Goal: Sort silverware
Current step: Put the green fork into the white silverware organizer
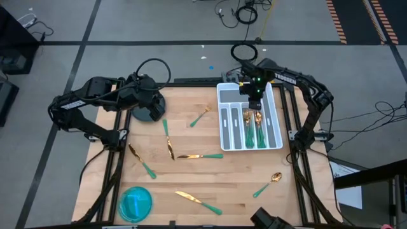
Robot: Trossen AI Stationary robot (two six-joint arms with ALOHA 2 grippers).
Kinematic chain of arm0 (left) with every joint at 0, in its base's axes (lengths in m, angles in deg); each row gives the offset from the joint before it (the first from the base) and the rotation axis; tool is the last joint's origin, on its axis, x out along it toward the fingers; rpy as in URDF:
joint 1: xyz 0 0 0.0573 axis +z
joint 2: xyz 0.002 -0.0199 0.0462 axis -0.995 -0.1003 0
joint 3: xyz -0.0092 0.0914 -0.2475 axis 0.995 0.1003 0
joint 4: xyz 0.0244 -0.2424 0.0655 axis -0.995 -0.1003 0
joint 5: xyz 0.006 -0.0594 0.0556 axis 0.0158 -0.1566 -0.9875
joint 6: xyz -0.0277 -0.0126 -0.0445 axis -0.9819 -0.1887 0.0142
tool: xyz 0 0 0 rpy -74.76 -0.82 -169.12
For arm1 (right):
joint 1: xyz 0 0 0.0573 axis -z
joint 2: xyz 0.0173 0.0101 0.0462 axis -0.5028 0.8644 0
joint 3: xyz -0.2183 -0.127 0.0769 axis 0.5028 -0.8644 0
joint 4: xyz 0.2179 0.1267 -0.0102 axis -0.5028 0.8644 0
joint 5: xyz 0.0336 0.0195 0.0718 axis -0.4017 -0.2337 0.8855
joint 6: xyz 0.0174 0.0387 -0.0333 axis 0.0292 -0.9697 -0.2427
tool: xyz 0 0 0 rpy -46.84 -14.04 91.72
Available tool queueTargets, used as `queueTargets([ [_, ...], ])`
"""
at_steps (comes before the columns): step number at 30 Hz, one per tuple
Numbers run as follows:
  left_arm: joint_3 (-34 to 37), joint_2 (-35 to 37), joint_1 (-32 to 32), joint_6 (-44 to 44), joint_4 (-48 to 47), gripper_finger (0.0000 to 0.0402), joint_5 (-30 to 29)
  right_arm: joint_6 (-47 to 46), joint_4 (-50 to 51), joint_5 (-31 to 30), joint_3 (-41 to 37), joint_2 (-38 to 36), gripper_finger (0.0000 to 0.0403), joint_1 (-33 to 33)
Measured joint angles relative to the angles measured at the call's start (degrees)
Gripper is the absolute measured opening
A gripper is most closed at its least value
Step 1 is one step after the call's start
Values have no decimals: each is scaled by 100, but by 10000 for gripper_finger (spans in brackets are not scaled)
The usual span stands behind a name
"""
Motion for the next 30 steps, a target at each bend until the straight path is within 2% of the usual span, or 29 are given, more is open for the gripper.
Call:
queueTargets([
  [20, 0, 0, 0, -5, 2, 145, 0, -61, -1218, 277, -961, 0, 0, 4],
  [30, 1, 0, 0, -5, 2, 145, 0, -250, -1794, 122, -1216, 0, 1, 2],
])
